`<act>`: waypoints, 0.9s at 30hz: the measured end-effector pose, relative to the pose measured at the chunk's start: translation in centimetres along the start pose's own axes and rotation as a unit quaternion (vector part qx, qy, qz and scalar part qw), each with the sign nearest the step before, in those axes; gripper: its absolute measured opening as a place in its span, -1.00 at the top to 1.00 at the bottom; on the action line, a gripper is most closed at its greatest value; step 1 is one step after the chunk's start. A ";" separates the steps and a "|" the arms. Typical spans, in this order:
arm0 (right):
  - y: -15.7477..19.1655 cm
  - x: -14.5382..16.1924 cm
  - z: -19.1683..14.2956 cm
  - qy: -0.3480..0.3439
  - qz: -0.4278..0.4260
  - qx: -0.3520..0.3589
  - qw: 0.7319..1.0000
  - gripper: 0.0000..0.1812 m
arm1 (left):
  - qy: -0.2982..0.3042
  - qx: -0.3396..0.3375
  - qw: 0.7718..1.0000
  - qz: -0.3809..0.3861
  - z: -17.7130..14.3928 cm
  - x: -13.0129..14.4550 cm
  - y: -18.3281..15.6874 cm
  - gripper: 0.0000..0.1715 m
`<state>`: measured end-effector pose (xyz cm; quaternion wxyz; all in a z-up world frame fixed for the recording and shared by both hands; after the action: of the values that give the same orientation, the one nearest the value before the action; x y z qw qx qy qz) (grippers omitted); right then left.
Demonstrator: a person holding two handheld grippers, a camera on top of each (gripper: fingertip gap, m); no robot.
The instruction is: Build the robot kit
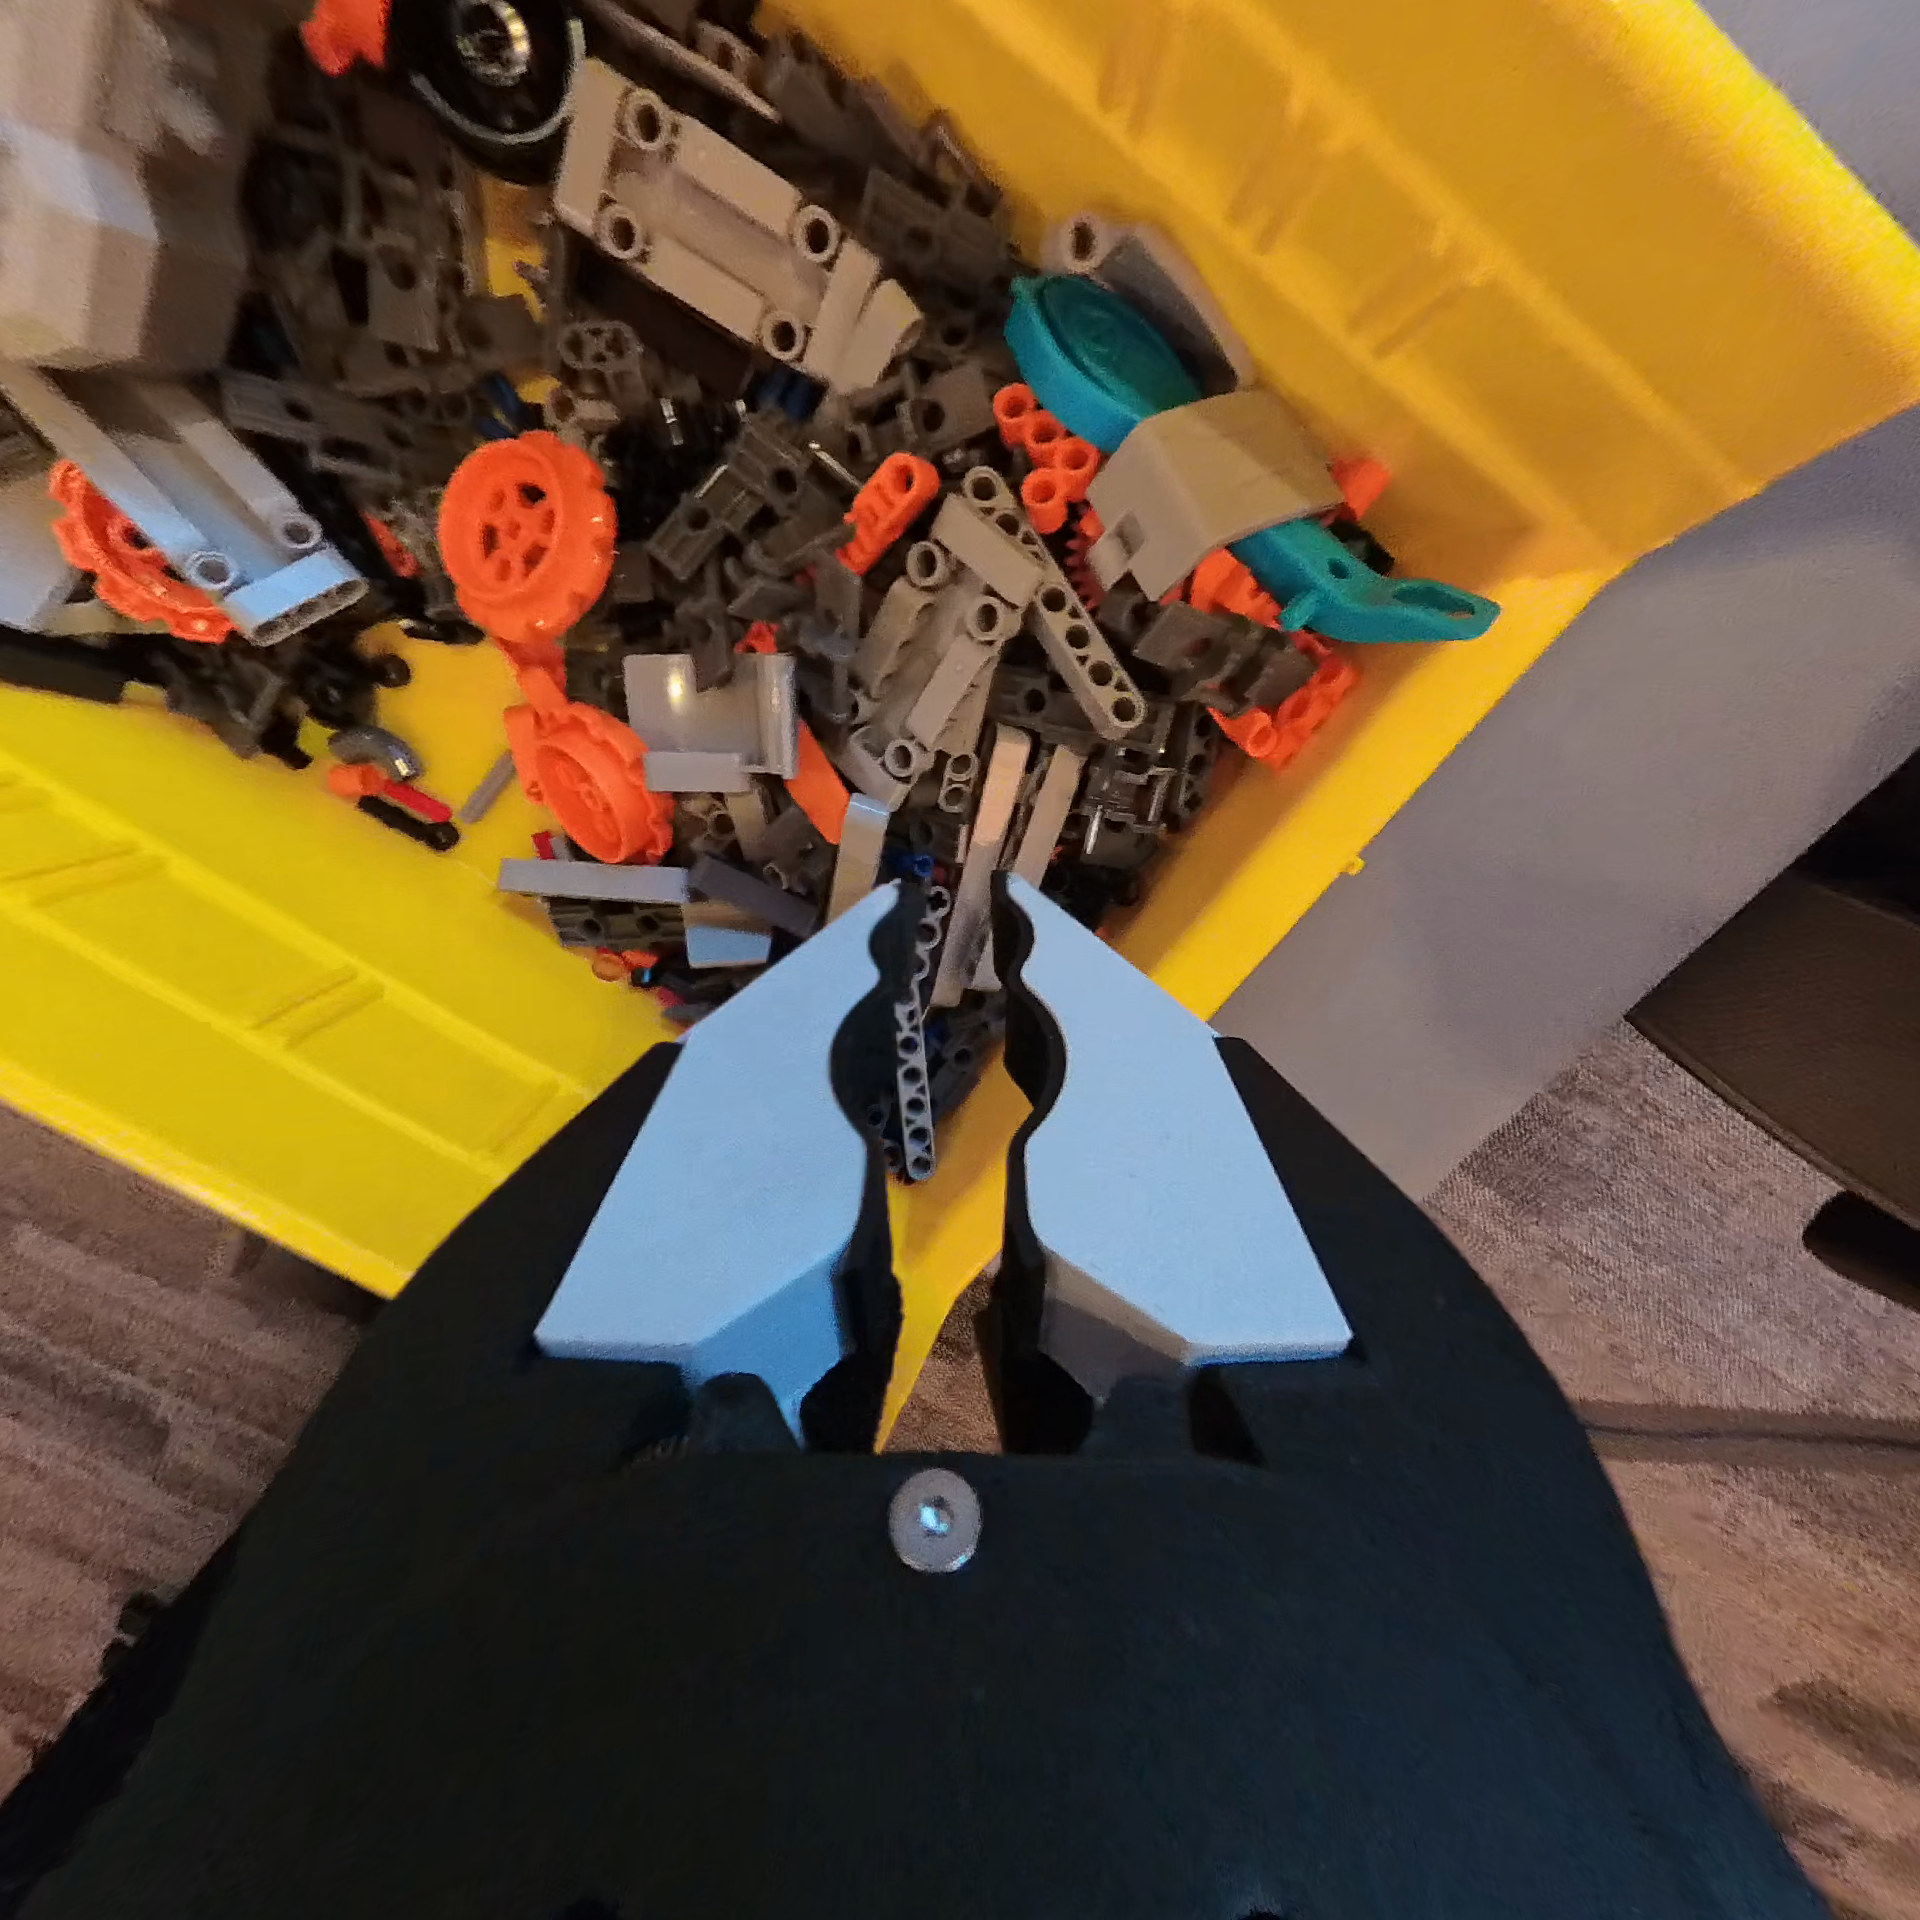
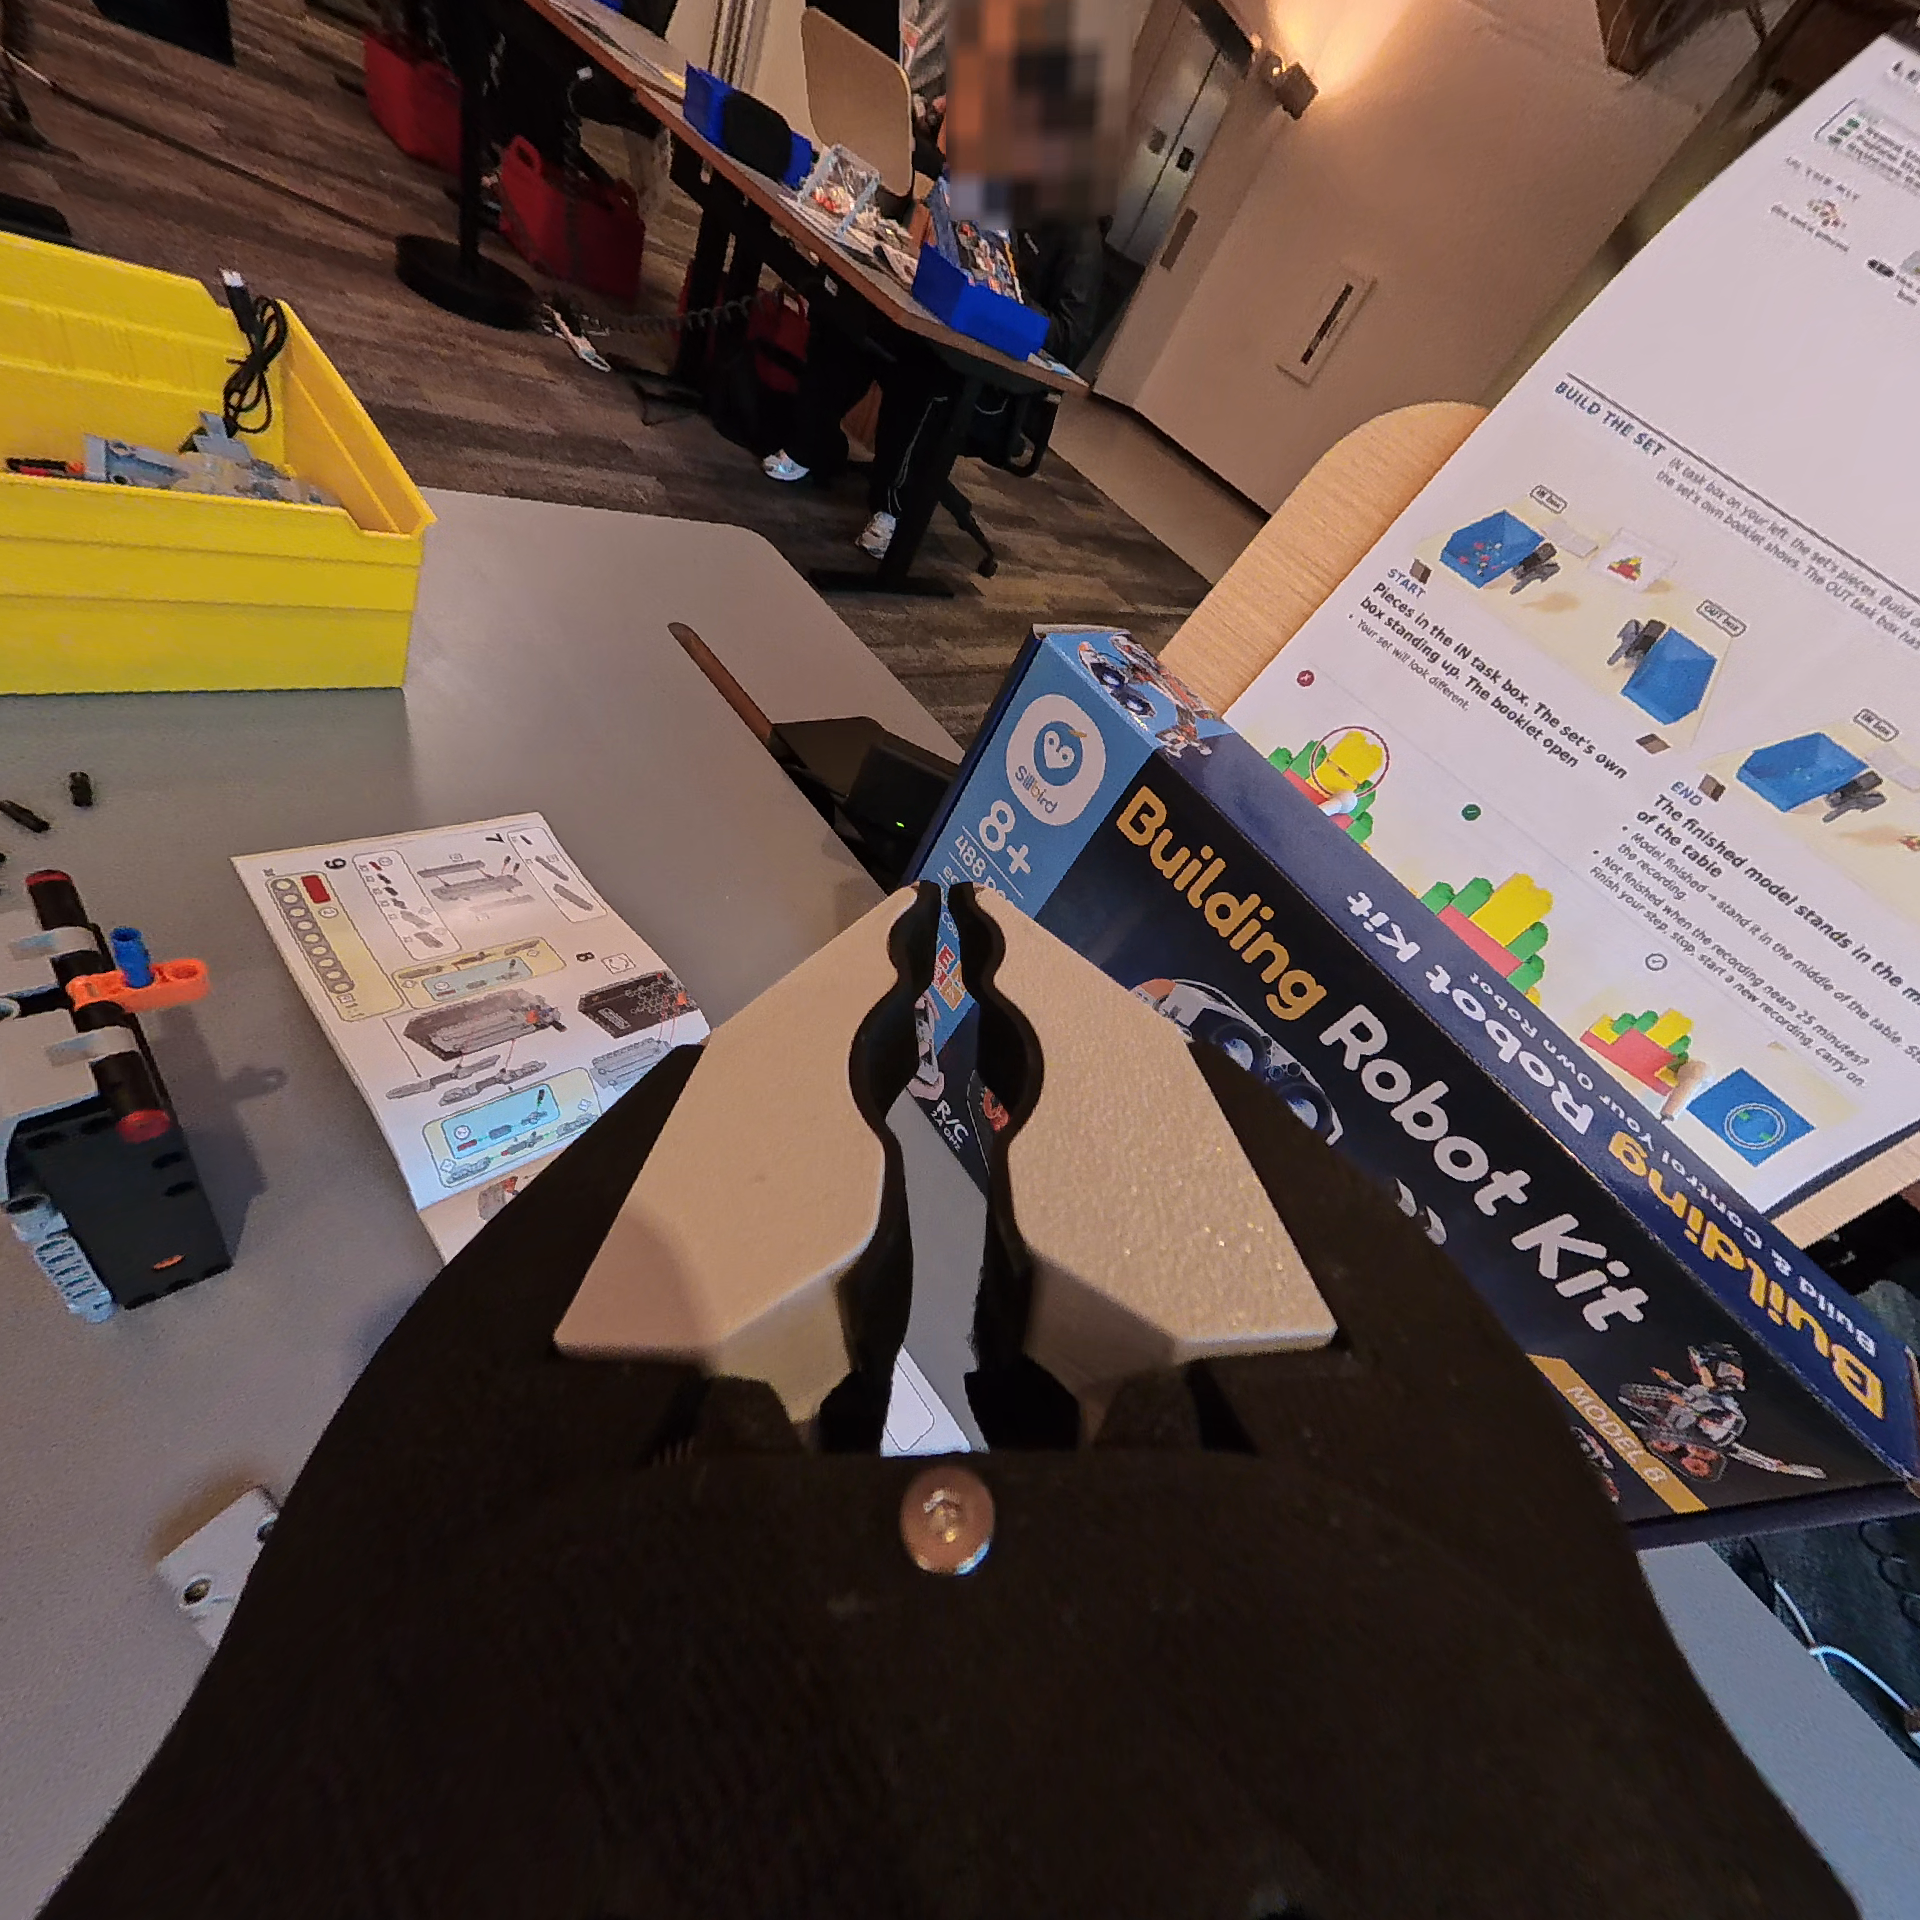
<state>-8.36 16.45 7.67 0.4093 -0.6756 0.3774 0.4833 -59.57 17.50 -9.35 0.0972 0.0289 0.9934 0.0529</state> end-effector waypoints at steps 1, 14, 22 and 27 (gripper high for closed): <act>-0.1 0.1 0.0 0.000 0.001 -0.001 1.000 0.97 | 0.000 0.002 1.000 0.009 0.2 -0.1 -0.2 0.87; 0.0 0.8 0.4 0.012 0.001 -0.006 1.000 0.98 | 0.055 0.018 0.996 0.066 3.0 0.5 -1.0 0.76; 0.2 0.9 0.5 0.015 -0.004 -0.011 1.000 0.97 | 0.065 0.021 0.997 0.043 2.6 0.8 0.4 0.87; 0.2 1.0 0.5 0.016 -0.003 -0.012 1.000 0.97 | 0.060 0.026 0.998 0.023 2.1 0.8 1.4 0.89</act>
<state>-8.47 16.69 6.57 0.3965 -0.6894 0.3759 0.4757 -59.88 19.16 -11.39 0.0353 0.0509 0.9976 0.0305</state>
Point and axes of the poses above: each gripper's, where its closed fingertips meet, z out along the fingers, x out of its underside, y = z × x across the jaws, the point moved 2 cm from there along -z, back along the fingers, and after that the axes turned 15 degrees about z, right-handed, at the moved point
